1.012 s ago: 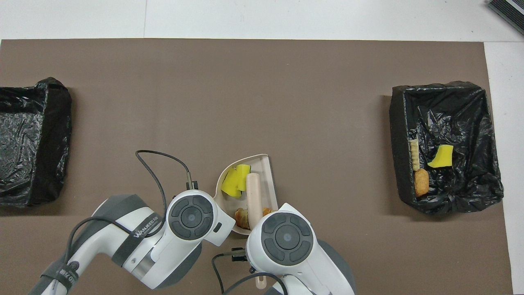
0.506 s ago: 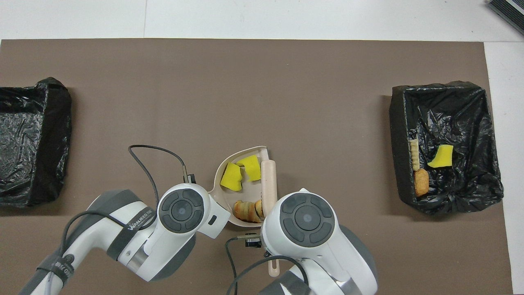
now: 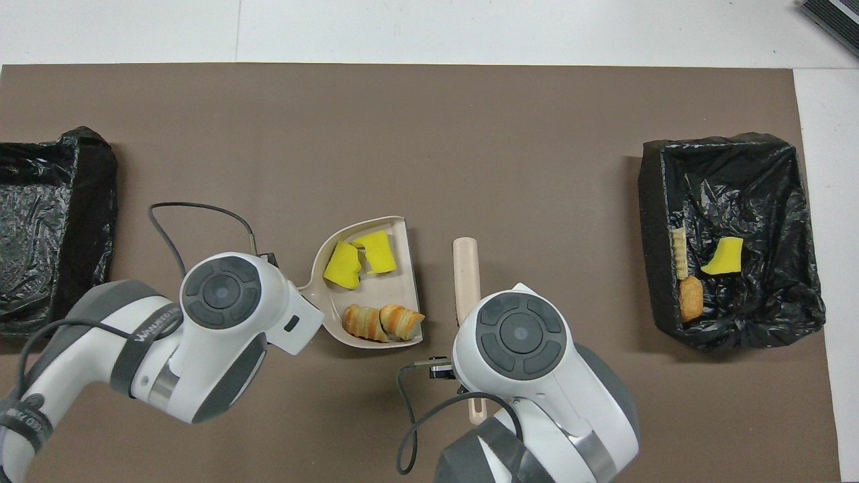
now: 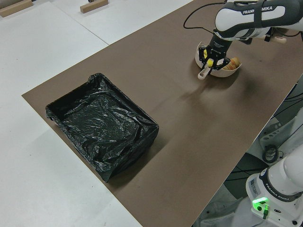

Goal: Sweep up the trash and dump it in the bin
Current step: 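Carry the loaded dustpan to the left bin with the left gripper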

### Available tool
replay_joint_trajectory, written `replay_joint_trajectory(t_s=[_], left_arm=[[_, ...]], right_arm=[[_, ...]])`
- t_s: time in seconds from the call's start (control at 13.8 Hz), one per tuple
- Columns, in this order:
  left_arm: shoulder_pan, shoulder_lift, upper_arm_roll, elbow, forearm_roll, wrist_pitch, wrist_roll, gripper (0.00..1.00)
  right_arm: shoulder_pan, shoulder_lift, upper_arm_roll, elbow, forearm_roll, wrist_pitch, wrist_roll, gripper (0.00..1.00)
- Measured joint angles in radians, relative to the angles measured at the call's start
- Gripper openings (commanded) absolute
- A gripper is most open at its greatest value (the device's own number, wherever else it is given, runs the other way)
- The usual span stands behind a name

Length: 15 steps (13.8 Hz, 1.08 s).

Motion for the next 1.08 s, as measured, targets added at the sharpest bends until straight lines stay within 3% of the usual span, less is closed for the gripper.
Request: replay_joint_trajectory(t_s=[0.22, 0.36, 0.72, 1.08], left_arm=[[0.098, 0.001, 0.002, 0.072, -0.029, -0.047, 0.128, 0.00], [0.163, 0.016, 0.003, 0.179, -0.047, -0.142, 0.231, 0.00], [0.337, 0.146, 0.005, 0.483, -0.054, -0.317, 0.426, 0.00], [0.521, 0.282, 0.011, 0.713, -0.051, -0.407, 0.662, 0.00]], right_arm=[[0.028, 0.029, 0.006, 0.000, 0.000, 0.055, 0.012, 0.00], [0.089, 0.066, 0.011, 0.000, 0.000, 0.099, 0.089, 0.00], [0.248, 0.155, 0.018, 0.001, 0.000, 0.206, 0.297, 0.00], [0.278, 0.181, 0.018, 0.005, 0.003, 0.224, 0.325, 0.00]])
